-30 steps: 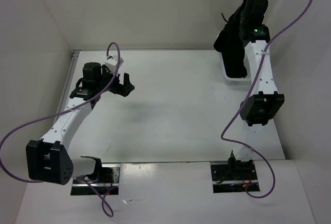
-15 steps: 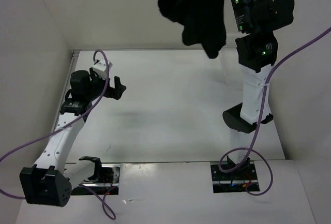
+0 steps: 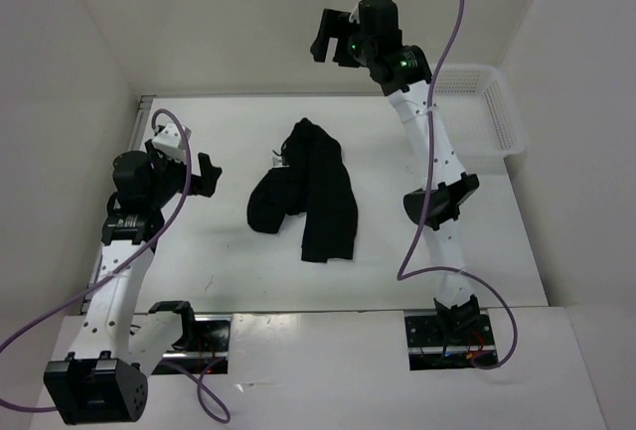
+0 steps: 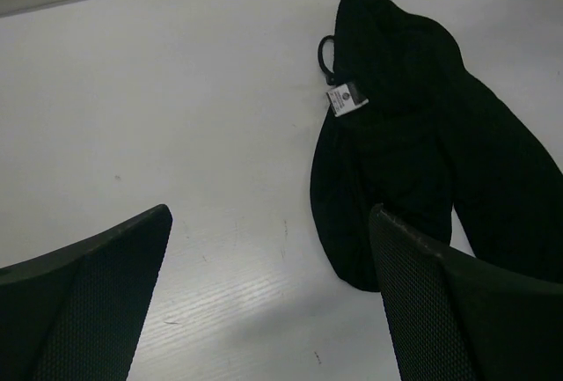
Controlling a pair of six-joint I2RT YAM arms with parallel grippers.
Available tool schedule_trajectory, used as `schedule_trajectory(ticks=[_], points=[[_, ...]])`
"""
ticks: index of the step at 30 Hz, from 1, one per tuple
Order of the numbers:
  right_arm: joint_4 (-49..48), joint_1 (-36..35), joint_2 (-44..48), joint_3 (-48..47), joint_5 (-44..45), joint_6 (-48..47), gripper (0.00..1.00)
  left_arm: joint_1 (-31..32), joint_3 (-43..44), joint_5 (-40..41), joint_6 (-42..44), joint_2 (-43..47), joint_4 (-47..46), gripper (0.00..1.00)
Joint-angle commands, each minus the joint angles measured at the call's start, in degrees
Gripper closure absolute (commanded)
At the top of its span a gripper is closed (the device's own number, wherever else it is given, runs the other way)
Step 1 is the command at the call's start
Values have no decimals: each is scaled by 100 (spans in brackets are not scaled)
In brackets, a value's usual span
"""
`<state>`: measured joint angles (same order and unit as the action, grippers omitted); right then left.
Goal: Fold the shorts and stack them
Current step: Move the shorts to the center of the board
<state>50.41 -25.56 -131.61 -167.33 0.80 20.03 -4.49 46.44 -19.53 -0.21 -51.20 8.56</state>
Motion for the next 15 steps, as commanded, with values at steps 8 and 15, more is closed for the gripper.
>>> schedule_trajectory(ticks=[8, 15], points=[[-1381, -334, 3639, 6576, -576, -1887, 1, -34, -573, -578, 21, 303, 163, 0], [-3581, -1644, 3232, 7479, -475, -2084, 2, -34, -741, -368, 21, 304, 463, 0]])
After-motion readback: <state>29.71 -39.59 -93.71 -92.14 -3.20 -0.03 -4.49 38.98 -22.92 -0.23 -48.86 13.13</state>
